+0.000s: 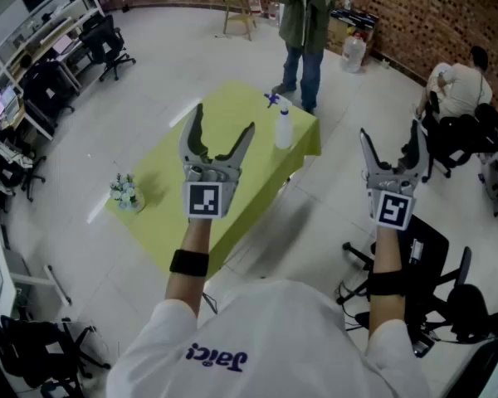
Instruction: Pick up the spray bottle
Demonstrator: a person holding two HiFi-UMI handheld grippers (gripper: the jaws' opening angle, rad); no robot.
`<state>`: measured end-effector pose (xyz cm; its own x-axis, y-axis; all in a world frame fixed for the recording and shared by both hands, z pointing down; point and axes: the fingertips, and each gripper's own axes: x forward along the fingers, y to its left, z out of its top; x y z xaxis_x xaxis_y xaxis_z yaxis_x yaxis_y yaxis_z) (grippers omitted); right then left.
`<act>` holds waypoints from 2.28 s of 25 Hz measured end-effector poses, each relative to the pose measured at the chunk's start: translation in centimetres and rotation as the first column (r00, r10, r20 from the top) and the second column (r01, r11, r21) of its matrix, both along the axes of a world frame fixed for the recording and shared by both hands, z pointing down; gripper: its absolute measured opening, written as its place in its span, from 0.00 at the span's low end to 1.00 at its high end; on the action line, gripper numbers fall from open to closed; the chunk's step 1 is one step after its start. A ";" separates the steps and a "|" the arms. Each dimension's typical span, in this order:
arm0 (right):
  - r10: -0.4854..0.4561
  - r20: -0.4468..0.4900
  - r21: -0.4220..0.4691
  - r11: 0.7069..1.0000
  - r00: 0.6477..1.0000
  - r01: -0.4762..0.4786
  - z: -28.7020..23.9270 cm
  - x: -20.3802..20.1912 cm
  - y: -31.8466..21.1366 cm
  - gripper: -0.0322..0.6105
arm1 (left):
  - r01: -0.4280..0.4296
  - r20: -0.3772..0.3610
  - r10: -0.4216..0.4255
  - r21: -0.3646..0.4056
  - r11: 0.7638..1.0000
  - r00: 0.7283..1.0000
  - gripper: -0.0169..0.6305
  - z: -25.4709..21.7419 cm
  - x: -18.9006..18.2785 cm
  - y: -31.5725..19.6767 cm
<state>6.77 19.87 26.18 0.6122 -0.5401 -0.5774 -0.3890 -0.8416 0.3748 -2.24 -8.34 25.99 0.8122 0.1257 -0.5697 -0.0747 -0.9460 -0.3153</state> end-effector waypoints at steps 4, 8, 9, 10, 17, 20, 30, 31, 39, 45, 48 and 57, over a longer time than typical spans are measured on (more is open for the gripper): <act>-0.008 0.002 0.004 1.000 1.000 0.008 0.5 0.2 -1.6 0.78 | -0.031 0.024 0.031 0.003 1.000 0.999 0.69 0.8 0.7 -0.4; -0.025 0.008 -0.015 1.000 1.000 0.025 1.3 0.6 -3.8 0.78 | -0.052 0.063 0.054 -0.026 0.998 0.997 0.69 2.1 1.3 -1.1; -0.029 0.012 -0.020 0.999 1.000 0.029 1.5 0.8 -4.3 0.78 | -0.058 0.078 0.060 -0.030 0.998 0.995 0.69 2.6 1.6 -1.2; -0.034 0.014 -0.024 0.999 0.999 0.034 1.8 1.1 -4.7 0.78 | -0.061 0.092 0.064 -0.033 0.998 0.994 0.69 3.1 1.9 -1.2; -0.104 0.064 -0.009 0.994 0.993 0.105 4.6 7.3 -5.3 0.78 | -0.031 0.123 0.032 -0.010 0.999 0.992 0.69 5.4 6.9 -0.2; -0.166 0.085 -0.011 0.986 0.982 0.167 5.7 10.9 -5.5 0.78 | 0.042 0.144 -0.043 0.010 0.999 0.989 0.69 6.3 9.6 -0.6; -0.308 0.160 -0.029 0.948 0.938 0.317 7.8 21.3 -6.4 0.78 | 0.212 0.181 -0.205 -0.017 0.977 0.962 0.69 7.3 16.1 -2.6; -0.319 0.165 -0.028 0.944 0.933 0.328 8.0 22.0 -6.5 0.78 | 0.222 0.186 -0.216 -0.014 0.975 0.958 0.69 7.5 16.6 -2.6; -0.447 0.204 -0.011 0.888 0.871 0.459 8.7 26.7 -8.2 0.78 | 0.332 0.210 -0.321 -0.020 0.943 0.923 0.69 8.0 19.0 -2.7; -0.497 0.221 -0.028 0.857 0.839 0.515 8.9 28.5 -9.3 0.78 | 0.404 0.206 -0.392 -0.018 0.915 0.897 0.69 7.5 18.7 -3.5; -0.518 0.245 -0.021 0.842 0.819 0.539 9.3 28.6 -10.0 0.78 | 0.405 0.207 -0.392 -0.024 0.914 0.896 0.69 7.3 18.7 -4.4; -0.528 0.391 -0.074 0.798 0.754 0.597 13.8 27.3 -10.1 0.78 | 0.358 0.221 -0.343 -0.030 0.933 0.913 0.69 7.8 18.8 -7.1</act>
<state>34.03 9.78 39.96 0.2965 -0.9217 -0.2502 -0.8984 -0.3580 0.2544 16.57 -15.41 33.83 0.8983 -0.2218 -0.3793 -0.3447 -0.8910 -0.2954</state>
